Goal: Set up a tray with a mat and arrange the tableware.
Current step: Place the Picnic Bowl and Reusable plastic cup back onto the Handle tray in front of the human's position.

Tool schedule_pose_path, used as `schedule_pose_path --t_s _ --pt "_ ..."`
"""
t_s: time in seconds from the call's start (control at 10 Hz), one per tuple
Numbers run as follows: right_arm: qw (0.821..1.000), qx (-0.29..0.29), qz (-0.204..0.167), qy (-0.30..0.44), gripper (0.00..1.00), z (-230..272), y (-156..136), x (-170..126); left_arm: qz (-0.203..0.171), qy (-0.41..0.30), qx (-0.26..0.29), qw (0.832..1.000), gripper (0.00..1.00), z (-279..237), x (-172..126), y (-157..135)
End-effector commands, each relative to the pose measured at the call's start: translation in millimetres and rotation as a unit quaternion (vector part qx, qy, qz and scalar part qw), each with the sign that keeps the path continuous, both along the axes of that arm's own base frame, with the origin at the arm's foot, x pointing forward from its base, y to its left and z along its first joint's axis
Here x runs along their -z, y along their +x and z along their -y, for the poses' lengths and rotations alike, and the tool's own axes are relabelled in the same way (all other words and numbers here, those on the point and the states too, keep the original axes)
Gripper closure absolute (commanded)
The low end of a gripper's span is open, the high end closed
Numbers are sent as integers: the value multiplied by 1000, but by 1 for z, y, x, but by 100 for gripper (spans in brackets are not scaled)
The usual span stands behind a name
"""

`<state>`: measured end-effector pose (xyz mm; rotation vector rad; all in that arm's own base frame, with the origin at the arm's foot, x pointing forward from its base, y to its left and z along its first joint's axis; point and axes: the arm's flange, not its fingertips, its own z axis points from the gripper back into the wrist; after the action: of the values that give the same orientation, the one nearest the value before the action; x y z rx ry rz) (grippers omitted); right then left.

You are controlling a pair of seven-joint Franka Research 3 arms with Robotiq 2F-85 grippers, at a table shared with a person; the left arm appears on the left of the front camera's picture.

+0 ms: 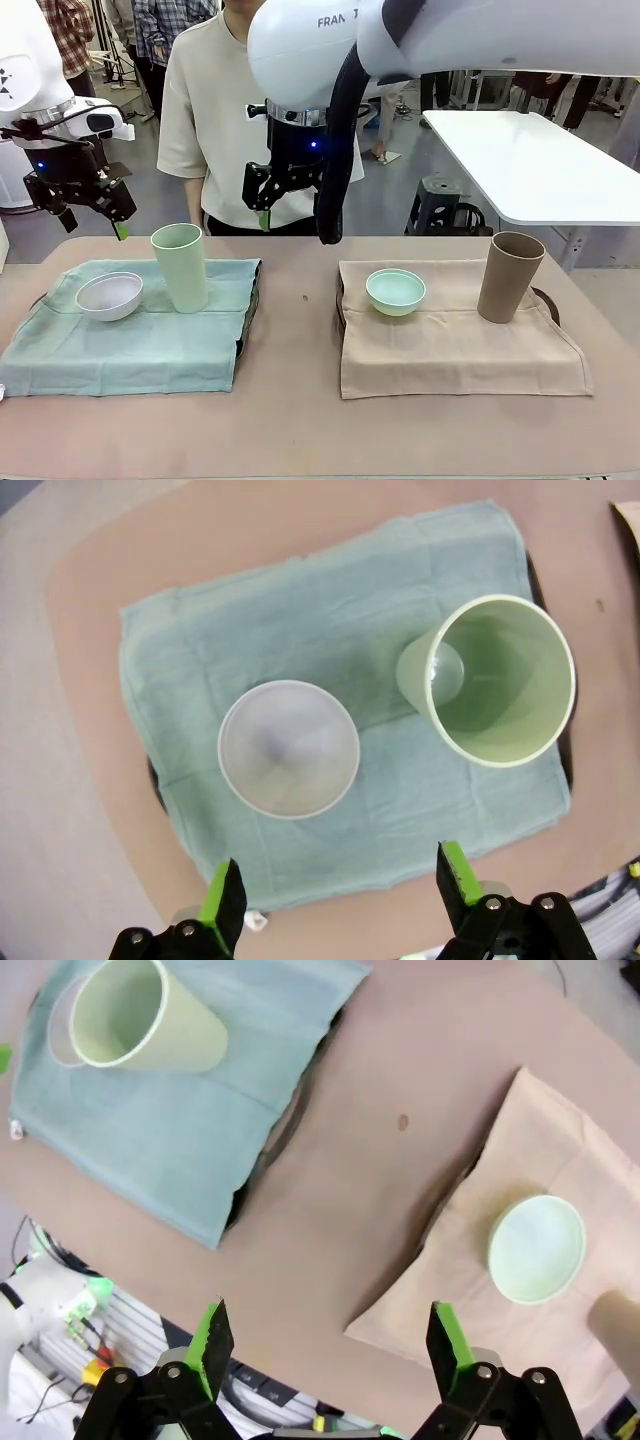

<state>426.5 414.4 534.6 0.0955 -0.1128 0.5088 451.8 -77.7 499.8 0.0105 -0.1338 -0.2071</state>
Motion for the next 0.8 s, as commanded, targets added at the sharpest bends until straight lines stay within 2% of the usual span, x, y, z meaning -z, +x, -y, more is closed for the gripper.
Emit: schedule_pose_path --t_s 0.0,0.7 --pt "1000 -16 -10 17 0 1 1 0 2 -1 6 1000 0 -1 2 -1" --pt "1000 -16 -10 17 0 1 1 0 2 -1 6 1000 0 -1 2 -1"
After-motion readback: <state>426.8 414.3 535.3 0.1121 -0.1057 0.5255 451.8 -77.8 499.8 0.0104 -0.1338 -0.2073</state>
